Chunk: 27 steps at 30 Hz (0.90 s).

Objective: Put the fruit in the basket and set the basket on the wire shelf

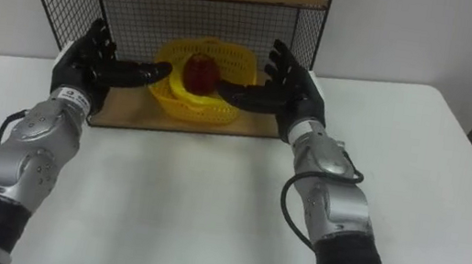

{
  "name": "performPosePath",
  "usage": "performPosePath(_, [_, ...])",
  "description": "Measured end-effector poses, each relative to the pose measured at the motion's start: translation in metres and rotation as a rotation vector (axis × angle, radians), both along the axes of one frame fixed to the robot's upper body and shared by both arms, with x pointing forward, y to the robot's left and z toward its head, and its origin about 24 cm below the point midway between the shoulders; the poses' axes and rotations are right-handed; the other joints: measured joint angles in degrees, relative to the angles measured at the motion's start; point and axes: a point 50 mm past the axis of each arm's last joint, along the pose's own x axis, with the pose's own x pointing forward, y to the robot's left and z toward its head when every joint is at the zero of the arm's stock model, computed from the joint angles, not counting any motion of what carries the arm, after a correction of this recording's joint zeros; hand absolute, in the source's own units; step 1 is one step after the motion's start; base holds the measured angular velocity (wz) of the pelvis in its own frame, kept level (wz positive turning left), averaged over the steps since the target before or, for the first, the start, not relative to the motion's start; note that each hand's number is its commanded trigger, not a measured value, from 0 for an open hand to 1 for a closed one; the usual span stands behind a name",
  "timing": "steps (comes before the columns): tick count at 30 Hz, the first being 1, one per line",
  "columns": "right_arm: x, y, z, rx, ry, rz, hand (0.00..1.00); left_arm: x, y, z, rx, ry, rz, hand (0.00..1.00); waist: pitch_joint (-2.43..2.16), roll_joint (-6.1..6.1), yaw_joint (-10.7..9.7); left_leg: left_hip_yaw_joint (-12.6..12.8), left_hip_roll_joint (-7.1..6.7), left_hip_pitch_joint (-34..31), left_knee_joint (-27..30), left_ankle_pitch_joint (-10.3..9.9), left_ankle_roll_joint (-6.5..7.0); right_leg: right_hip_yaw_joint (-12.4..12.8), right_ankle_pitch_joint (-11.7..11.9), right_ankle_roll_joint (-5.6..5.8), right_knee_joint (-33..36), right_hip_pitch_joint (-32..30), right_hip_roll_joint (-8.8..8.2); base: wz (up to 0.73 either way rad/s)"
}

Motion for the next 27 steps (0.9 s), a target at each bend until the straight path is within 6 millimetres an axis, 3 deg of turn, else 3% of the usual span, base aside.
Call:
performPosePath(10, [-0.025, -0.001, 0.005, 0.031, -0.072, 0.038, 0.0, -0.035, 0.007, -0.015, 0.015, -0.004, 0.001, 0.0, 0.03, -0.28, -0.19, 0.05, 0.04, -0.04, 0.14, 0.01, 0.0, 0.2, 0.01, 0.0, -0.07, -0.02, 0.02, 0.0])
performPosePath(19, [-0.042, -0.001, 0.015, 0.034, -0.148, 0.07, 0.0, -0.039, 0.0, 0.013, 0.09, -0.151, -0.03, 0.0, -0.03, -0.19, -0.4, -0.24, -0.01, -0.7, 1.23, -0.02, 0.09, 0.26, 0.01, -0.05, -1.1, 0.12, 0.19, 0.0])
performPosePath(27, [-0.059, -0.007, 0.003, 0.034, -0.121, 0.023, 0.0, -0.063, 0.007, -0.004, 0.12, -0.116, -0.022, 0.0, -0.07, 0.28, -0.79, -0.21, 0.0, -0.96, 1.05, -0.15, -0.02, 0.17, -0.01, -0.08, -1.11, -0.05, 0.25, 0.0])
